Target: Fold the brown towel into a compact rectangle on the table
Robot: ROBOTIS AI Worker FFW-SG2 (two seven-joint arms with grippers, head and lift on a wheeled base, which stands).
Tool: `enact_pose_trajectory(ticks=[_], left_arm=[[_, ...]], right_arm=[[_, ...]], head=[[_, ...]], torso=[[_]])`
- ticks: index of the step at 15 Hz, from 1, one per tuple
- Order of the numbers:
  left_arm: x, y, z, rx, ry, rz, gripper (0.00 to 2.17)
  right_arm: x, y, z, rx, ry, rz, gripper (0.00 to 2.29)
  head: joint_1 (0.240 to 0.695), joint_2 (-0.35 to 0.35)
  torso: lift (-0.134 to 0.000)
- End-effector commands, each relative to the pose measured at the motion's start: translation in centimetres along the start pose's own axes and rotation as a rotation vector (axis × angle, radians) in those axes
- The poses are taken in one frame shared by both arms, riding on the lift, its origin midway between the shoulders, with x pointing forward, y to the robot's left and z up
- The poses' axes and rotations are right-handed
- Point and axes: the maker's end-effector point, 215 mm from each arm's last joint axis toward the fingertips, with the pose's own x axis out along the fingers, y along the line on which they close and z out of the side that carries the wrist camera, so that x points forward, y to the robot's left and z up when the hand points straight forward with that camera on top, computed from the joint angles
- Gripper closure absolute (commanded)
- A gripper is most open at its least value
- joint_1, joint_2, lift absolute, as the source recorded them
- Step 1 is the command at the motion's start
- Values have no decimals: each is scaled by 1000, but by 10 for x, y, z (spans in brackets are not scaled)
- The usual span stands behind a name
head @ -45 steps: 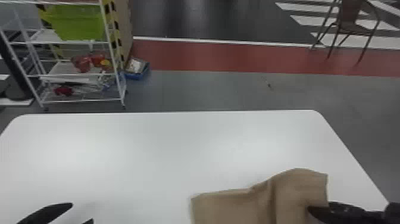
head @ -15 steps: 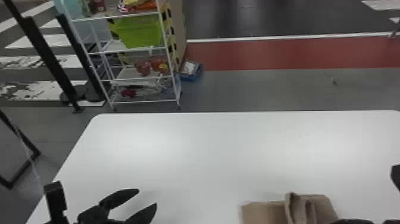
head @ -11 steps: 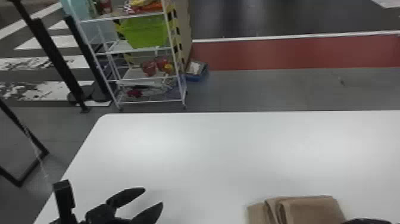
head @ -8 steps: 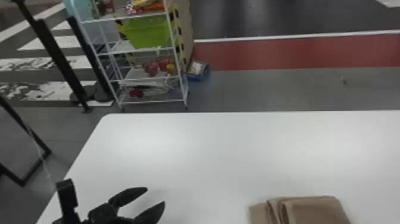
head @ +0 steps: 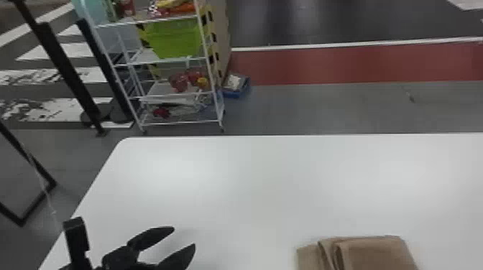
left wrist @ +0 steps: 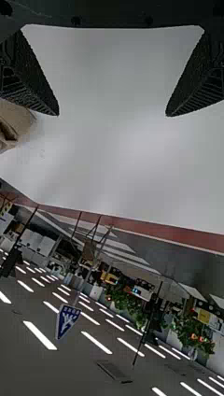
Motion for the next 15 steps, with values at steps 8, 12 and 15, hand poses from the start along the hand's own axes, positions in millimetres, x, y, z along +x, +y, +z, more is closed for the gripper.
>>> enact_pose_trajectory(ticks=[8,12,15], left_arm=[[3,-3,2,4,-1,-5,29],[3,-3,2,5,0,-7,29],[2,-2,1,2,1,-5,29]], right_arm=[[-15,-52,-39,14,123,-130,2091],[-21,-91,-20,30,85,-195,2091],[-20,-112,-8,48,59,-227,2091]], head=[[695,54],[695,4],[695,-7]], torso=[[-122],[-122],[-122]])
